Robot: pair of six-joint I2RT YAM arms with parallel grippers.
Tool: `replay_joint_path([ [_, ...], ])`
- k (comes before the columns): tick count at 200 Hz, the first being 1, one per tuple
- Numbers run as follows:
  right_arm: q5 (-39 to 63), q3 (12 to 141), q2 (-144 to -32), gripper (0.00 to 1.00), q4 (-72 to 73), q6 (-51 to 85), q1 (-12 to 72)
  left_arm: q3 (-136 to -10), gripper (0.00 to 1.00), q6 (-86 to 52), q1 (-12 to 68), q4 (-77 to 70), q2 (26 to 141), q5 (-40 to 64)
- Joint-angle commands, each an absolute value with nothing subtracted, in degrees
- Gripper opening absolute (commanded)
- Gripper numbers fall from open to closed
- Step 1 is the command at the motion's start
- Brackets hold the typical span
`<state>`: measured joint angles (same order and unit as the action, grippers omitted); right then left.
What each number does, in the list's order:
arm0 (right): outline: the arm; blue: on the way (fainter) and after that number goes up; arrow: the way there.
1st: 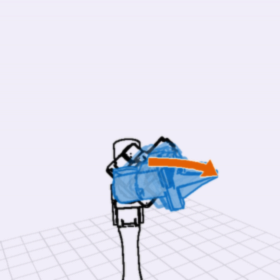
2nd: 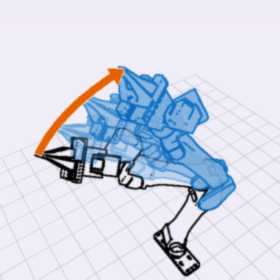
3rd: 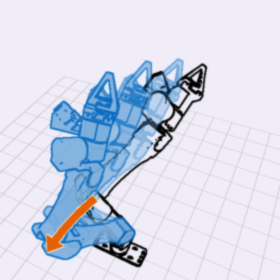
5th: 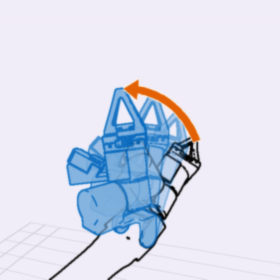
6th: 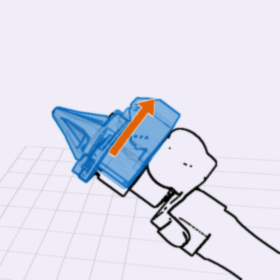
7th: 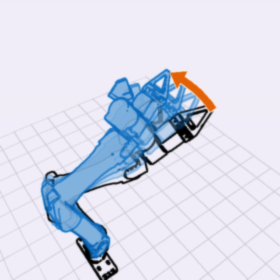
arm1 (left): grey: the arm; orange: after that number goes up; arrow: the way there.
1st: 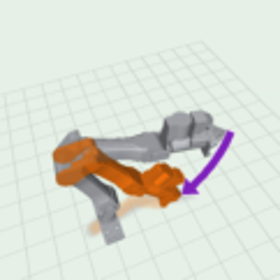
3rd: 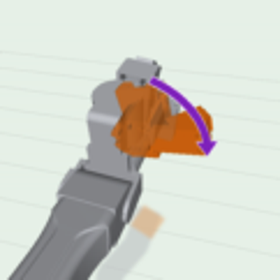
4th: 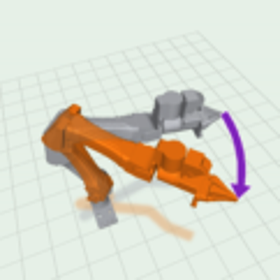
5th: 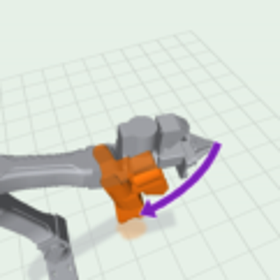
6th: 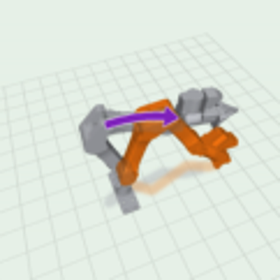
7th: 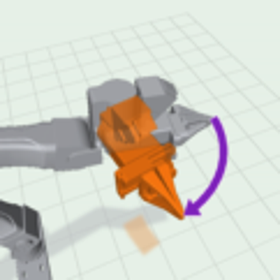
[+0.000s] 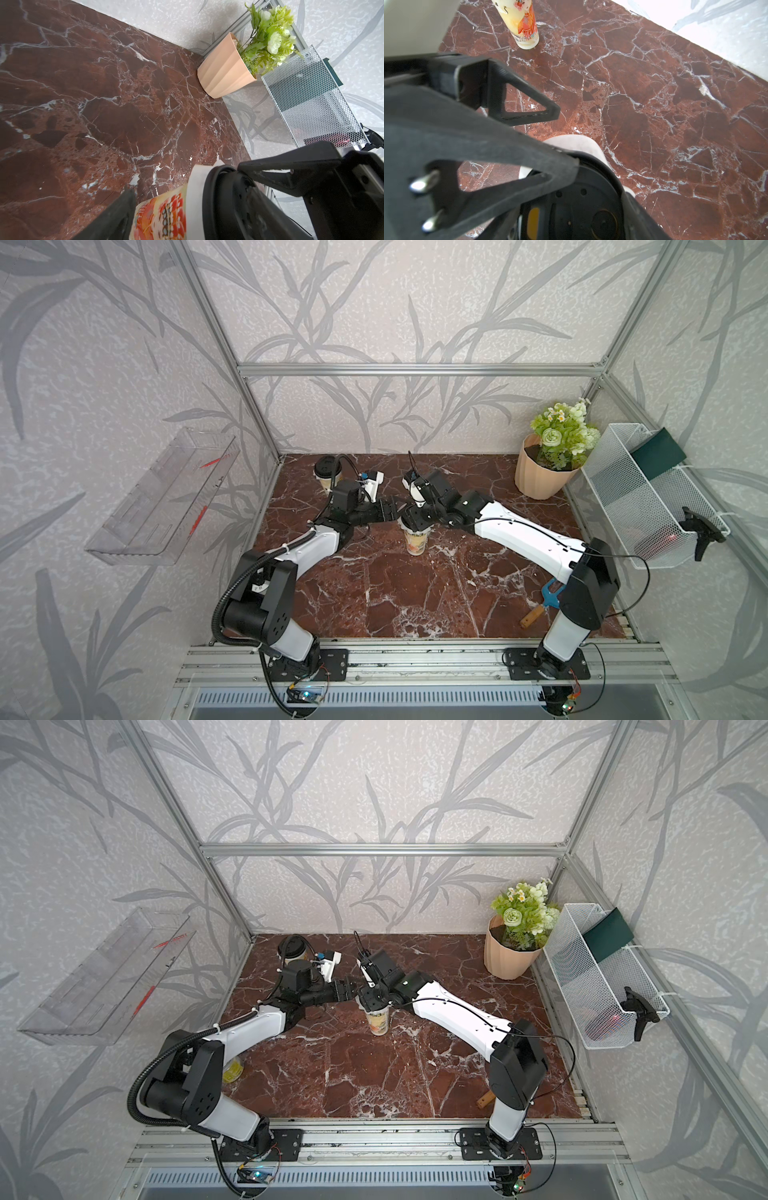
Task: Put the leak-proof paper on the milk tea cups
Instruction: Secure the cup lid on the cup.
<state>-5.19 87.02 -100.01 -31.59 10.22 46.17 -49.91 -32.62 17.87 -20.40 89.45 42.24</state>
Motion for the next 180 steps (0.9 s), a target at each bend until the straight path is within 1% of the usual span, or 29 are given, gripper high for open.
replay_joint_path([
  [1,-1.3,80.7,-105.6,0.63,-39.1,10.6,47.0,-50.4,0.85,-31.8,19.2,-21.4,91.8,45.0],
  [29,-1.2,79.6,-104.5,0.63,-37.9,10.5,47.0,-49.1,0.83,-31.1,19.4,-21.0,93.8,44.8],
  [67,-0.6,76.7,-102.2,0.68,-33.0,10.0,46.9,-44.2,0.78,-31.5,19.3,-22.7,95.4,43.0],
  [92,-0.7,75.0,-101.5,0.68,-30.4,10.0,46.9,-41.3,0.74,-32.3,19.3,-24.1,96.9,41.7],
  [133,-2.0,66.0,-99.9,0.68,-23.7,11.1,46.8,-38.0,0.71,-33.4,19.3,-25.7,98.6,39.9],
  [164,-3.2,58.9,-98.2,0.68,-17.9,11.7,46.8,-35.5,0.7,-34.3,19.3,-27.9,98.5,39.0],
  [180,-2.8,57.7,-98.1,0.68,-16.9,11.4,46.7,-35.2,0.7,-34.1,19.3,-27.9,97.6,38.7],
])
